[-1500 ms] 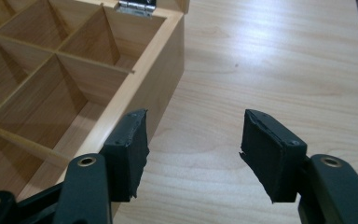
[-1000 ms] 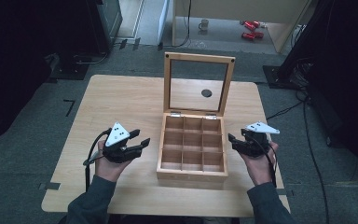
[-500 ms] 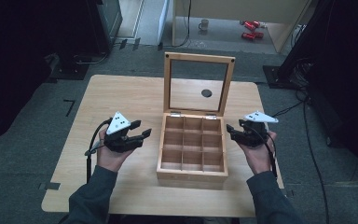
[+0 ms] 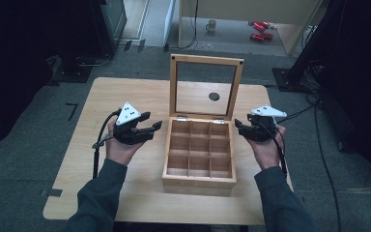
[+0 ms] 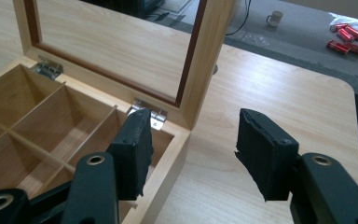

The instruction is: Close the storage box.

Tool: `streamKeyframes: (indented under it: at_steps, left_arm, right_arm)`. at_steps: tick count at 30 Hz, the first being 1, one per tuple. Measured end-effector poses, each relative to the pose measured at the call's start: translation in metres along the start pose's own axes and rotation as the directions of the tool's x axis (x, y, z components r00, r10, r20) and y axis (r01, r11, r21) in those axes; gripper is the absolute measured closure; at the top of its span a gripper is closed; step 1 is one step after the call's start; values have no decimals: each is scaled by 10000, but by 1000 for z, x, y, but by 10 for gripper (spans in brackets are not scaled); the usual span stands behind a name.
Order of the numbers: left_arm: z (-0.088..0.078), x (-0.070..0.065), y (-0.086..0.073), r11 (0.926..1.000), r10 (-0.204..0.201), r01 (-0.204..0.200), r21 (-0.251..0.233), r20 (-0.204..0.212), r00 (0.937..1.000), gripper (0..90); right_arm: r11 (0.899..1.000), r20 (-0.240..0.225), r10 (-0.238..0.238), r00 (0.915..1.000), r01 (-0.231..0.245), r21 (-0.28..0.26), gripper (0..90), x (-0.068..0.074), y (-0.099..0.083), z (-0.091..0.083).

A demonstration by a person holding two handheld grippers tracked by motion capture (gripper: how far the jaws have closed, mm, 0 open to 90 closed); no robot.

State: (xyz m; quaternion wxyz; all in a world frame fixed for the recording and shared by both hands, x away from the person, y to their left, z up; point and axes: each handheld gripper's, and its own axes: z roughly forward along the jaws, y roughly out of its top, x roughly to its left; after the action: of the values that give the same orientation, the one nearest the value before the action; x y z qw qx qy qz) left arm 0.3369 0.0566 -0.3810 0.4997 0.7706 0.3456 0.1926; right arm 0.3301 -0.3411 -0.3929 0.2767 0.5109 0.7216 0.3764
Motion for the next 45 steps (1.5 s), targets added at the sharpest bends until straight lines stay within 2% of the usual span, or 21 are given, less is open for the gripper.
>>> streamKeyframes:
  at_steps: [4,8,13,19,27,30,33,38,42,45]
  left_arm:
    - [9,3,1,9999,-80,80,64,41,10000,437]
    - [16,5,5,9999,17,-16,117,-48,10000,437]
    - [24,6,15,9981,396,-390,468,-102,9992,433]
    - [33,11,28,9984,318,-311,467,-141,9994,444]
    - [54,18,38,9951,350,-321,930,-291,9990,447]
    - [60,23,44,9926,480,-445,1132,-276,9985,464]
    - [65,30,50,9938,367,-328,1066,-344,9987,469]
    - [73,37,58,9920,304,-238,1238,-519,9982,468]
    - [81,39,65,9908,280,-219,1333,-441,9986,466]
    - [85,37,69,9913,318,-271,1290,-344,9989,466]
  right_arm:
    - [9999,-52,105,9999,-106,-128,455,-1,5,4]
    - [9996,-142,156,9998,-159,-218,456,-2,11,9]
    - [9995,-229,146,9996,-152,-284,458,-1,16,14]
    - [9992,-190,217,9996,-223,-342,458,-3,22,20]
    - [9993,-36,281,9996,-281,-231,459,-8,28,30]
    - [9995,-33,238,9997,-239,-229,459,-9,32,33]
    - [9989,-151,376,9992,-380,-259,460,-10,34,37]
    - [9996,-25,276,9996,-276,-92,461,-12,41,44]
    - [10000,50,69,10000,-69,66,462,-12,46,50]
    - [9996,-2,268,9996,-268,38,462,-13,48,55]
